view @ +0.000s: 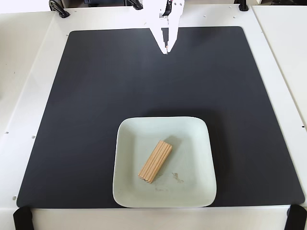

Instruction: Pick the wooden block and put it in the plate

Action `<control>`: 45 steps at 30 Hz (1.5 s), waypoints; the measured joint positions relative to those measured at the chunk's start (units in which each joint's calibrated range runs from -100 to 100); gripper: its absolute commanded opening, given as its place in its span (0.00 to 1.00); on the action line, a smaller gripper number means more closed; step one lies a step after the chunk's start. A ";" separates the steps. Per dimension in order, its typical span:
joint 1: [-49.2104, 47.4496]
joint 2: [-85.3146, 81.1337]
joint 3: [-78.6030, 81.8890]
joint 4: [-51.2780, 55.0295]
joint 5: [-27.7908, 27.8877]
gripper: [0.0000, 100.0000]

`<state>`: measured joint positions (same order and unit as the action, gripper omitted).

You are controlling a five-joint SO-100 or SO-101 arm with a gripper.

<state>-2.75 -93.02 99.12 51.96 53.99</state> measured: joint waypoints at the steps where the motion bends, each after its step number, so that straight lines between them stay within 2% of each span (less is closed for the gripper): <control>1: -0.68 -1.70 0.00 3.49 0.00 0.01; 6: -1.16 -4.85 0.00 15.99 0.00 0.01; 15: -0.29 -5.10 0.00 25.34 0.00 0.01; 45: -0.97 -5.10 0.00 26.28 0.00 0.01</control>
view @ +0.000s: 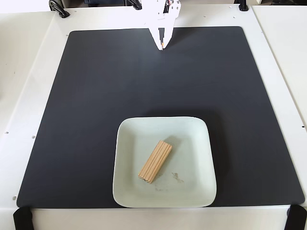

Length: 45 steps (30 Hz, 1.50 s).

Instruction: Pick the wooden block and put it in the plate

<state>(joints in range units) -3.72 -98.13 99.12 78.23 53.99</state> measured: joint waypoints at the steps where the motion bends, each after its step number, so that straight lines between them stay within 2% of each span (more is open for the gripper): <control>1: 0.00 0.00 0.00 0.00 0.00 0.01; 45: -0.39 0.00 0.00 0.00 0.00 0.01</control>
